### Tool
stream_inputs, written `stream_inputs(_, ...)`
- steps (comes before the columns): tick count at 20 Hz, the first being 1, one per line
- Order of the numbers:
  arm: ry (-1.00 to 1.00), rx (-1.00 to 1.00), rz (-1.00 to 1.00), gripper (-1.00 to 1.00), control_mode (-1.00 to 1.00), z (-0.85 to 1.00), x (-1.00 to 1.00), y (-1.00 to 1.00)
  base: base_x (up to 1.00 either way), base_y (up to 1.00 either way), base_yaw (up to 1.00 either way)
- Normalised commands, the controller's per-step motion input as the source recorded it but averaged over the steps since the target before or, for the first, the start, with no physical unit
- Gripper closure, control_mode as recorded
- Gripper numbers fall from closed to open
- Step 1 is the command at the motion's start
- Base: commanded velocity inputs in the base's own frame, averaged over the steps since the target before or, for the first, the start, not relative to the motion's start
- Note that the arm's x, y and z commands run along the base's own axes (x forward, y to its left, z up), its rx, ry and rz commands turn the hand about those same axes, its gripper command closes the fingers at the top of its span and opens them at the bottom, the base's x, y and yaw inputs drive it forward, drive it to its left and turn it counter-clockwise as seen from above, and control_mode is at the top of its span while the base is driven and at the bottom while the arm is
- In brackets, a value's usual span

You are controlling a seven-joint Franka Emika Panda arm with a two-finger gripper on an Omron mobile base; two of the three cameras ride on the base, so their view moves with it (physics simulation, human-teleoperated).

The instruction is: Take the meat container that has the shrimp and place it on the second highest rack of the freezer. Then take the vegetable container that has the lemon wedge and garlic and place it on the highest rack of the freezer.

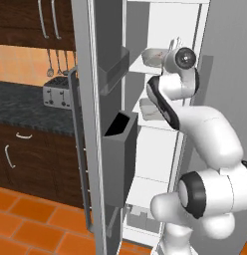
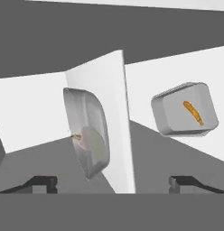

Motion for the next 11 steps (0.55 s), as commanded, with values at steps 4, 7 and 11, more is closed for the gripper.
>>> stream_inputs(4,0.15,0.07,0.00,-1.00,-1.00,0.00,-1.00,0.04,0.00,0.00,0.00)
stream_inputs(7,0.25,0.09,0.04,-1.00,-1.00,-0.02,-1.00,0.03,0.00,0.00,0.00)
stream_inputs(11,0.27,0.07,0.04,-1.00,-1.00,-0.22,-1.00,0.08,0.00,0.00,0.00)
